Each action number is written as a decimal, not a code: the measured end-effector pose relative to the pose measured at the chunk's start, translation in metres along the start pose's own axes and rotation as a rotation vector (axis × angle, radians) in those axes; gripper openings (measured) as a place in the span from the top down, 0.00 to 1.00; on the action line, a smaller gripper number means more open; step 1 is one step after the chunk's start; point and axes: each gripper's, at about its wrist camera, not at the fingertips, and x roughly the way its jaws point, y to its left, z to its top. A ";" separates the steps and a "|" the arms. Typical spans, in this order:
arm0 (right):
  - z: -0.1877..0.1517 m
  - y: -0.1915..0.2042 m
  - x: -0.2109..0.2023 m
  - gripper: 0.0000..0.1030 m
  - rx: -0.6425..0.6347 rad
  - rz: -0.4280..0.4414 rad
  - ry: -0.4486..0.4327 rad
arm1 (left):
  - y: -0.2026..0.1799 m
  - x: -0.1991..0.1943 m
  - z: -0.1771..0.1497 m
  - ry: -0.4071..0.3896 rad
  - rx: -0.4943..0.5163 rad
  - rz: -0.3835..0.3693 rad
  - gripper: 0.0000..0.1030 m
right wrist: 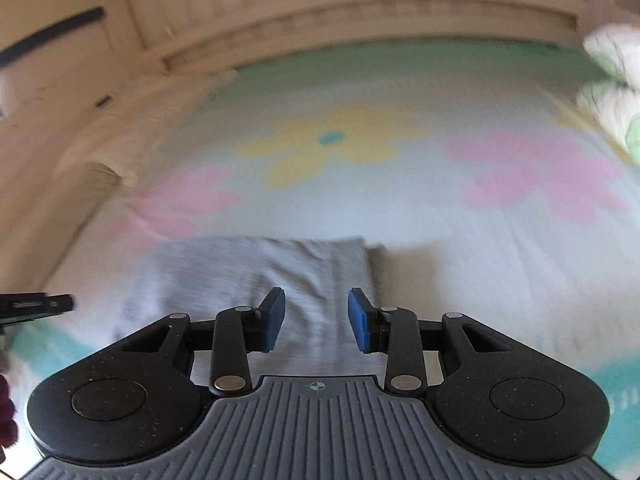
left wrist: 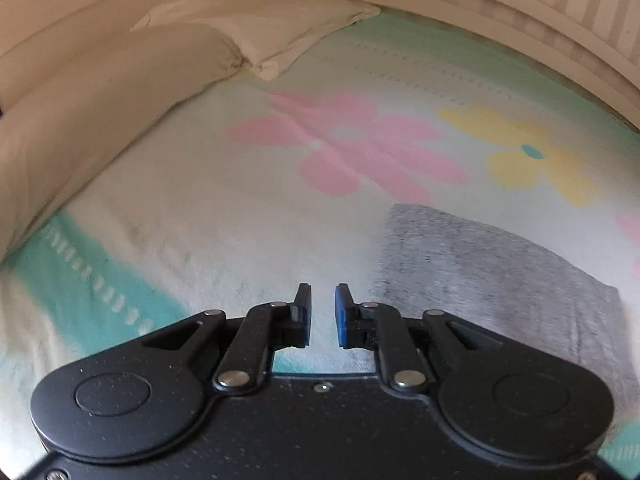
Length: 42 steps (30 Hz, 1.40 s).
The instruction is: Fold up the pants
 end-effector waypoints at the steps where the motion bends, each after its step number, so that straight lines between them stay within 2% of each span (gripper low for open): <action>1: -0.001 0.008 -0.008 0.60 0.000 0.004 -0.018 | -0.005 -0.006 0.001 -0.012 0.016 -0.003 0.79; 3: -0.004 0.020 -0.024 0.56 0.003 -0.003 -0.042 | -0.011 -0.026 -0.002 -0.033 0.047 -0.024 0.69; 5: -0.011 0.029 -0.038 0.54 -0.002 -0.020 -0.052 | -0.020 -0.044 0.002 -0.051 0.082 -0.043 0.53; 10: -0.030 0.038 -0.054 0.53 0.004 -0.074 -0.029 | -0.040 -0.098 -0.012 -0.125 0.204 -0.063 0.42; 15: -0.051 0.045 -0.065 0.53 0.002 -0.092 -0.025 | -0.041 -0.120 -0.038 -0.165 0.210 -0.051 0.32; 21: -0.064 0.056 -0.066 0.53 -0.077 -0.136 -0.033 | -0.042 -0.119 -0.063 -0.131 0.205 -0.071 0.32; 24: -0.069 0.060 -0.065 0.53 -0.105 -0.124 -0.028 | -0.043 -0.119 -0.075 -0.116 0.211 -0.080 0.32; 28: -0.072 0.058 -0.066 0.53 -0.085 -0.090 -0.016 | -0.046 -0.115 -0.082 -0.078 0.204 -0.093 0.32; 34: -0.073 0.053 -0.056 0.53 -0.076 -0.122 0.032 | -0.056 -0.116 -0.087 -0.120 0.248 -0.074 0.32; 42: -0.073 0.056 -0.048 0.53 -0.047 -0.110 0.055 | -0.056 -0.109 -0.088 -0.064 0.240 -0.097 0.32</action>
